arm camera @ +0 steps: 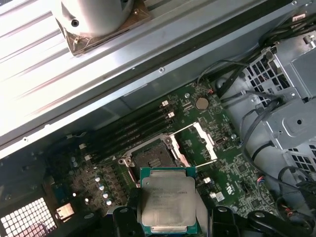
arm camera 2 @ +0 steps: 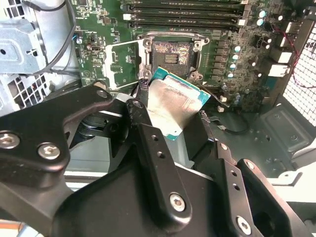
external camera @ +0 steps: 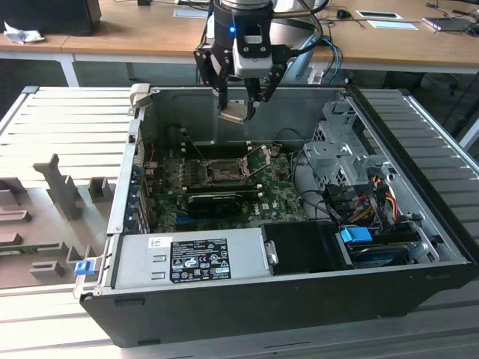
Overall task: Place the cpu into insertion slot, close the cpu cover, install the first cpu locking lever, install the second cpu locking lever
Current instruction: 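Place the cpu into insertion slot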
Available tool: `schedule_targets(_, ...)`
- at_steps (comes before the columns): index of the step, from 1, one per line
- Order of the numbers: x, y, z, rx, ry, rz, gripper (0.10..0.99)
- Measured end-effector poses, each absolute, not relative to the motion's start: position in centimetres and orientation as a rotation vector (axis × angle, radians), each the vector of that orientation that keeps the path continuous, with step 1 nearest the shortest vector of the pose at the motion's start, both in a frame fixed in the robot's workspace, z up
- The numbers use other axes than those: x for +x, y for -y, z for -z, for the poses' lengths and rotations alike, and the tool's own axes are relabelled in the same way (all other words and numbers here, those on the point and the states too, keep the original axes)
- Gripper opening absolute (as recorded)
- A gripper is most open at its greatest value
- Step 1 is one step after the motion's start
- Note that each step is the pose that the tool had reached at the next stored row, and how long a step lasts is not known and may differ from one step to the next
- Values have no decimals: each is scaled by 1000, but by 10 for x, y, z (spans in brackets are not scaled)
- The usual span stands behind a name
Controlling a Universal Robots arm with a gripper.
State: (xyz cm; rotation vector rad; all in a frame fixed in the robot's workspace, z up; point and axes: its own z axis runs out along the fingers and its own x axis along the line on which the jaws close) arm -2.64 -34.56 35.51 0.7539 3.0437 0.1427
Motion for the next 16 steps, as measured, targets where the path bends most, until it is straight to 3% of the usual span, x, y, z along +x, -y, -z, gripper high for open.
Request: schedule_targets(16,-26,346,-354,941,-2985,-142,529)
